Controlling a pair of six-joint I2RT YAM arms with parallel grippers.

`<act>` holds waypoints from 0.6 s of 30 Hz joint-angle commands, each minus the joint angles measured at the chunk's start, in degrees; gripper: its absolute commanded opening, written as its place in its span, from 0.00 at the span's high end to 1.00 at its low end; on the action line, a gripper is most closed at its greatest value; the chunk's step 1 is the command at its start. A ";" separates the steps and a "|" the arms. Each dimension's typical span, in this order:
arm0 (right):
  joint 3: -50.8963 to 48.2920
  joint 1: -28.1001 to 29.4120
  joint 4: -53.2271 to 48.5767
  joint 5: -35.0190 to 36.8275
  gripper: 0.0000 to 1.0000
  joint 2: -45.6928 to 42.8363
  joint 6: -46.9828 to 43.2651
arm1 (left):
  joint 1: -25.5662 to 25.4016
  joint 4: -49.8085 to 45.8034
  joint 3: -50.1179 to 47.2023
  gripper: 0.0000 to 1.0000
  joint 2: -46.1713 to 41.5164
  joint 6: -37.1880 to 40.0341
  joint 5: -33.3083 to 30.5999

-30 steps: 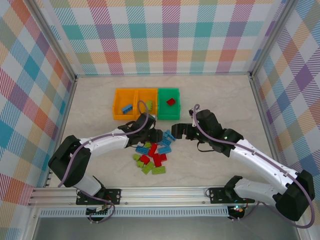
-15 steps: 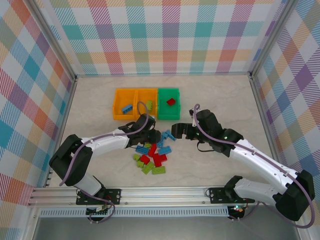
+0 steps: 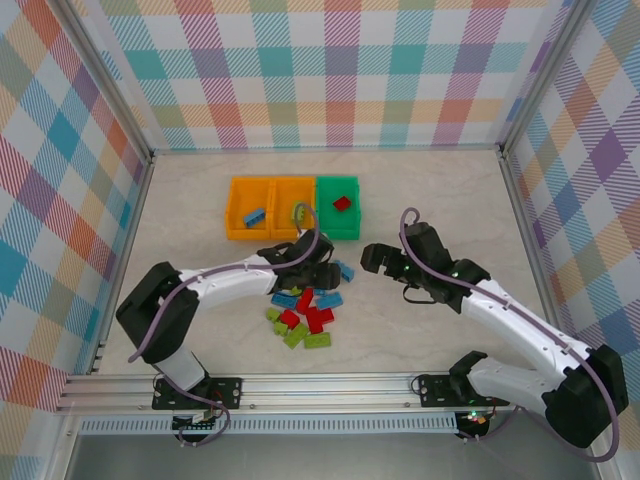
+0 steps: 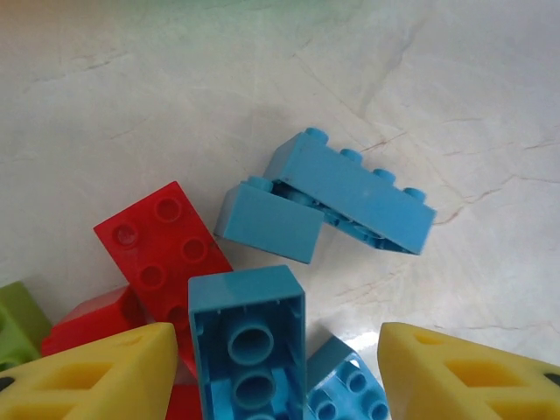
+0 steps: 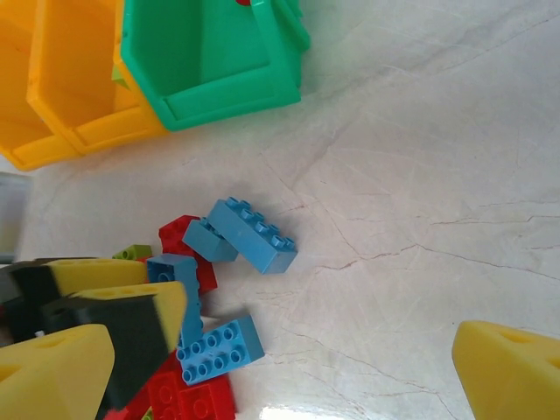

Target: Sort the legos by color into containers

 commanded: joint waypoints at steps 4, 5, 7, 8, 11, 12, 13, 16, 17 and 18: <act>-1.18 -0.26 1.17 -1.41 0.00 -2.32 0.93 | -0.86 -3.68 1.52 0.50 3.58 -0.10 -3.89; -1.28 -0.26 1.33 -1.67 0.00 -2.50 0.89 | -0.91 -3.59 1.66 0.55 3.76 -0.02 -3.87; -1.21 -0.25 1.36 -2.16 0.00 -2.68 0.85 | -0.89 -3.68 1.93 0.63 3.75 0.01 -3.72; -1.04 -0.26 1.40 -2.49 0.00 -2.68 0.64 | -0.86 -3.76 1.91 0.68 3.35 -0.07 -3.72; -0.82 -0.26 2.07 -4.33 0.00 -2.88 -0.13 | -0.90 -3.78 1.64 0.77 0.66 -0.23 -3.86; -0.87 -0.26 3.06 -5.69 0.00 -2.81 -0.70 | -0.83 -3.87 1.63 0.77 -0.85 -0.39 -4.07; -0.85 -0.26 4.13 -7.19 0.00 -2.86 -1.26 | -0.71 -3.96 1.56 0.78 -2.36 -0.39 -4.24; -0.94 -0.26 8.87 -14.68 0.00 -2.36 -3.43 | 1.17 -5.16 2.58 0.78 -7.91 0.43 -5.53; -0.71 -0.26 10.32 -16.92 0.00 -1.97 -3.81 | 2.43 -5.84 3.21 0.78 -9.72 1.27 -6.12; -0.43 -0.26 11.17 -18.79 0.00 -1.45 -3.87 | 4.07 -6.62 4.22 0.78 -10.98 2.31 -7.00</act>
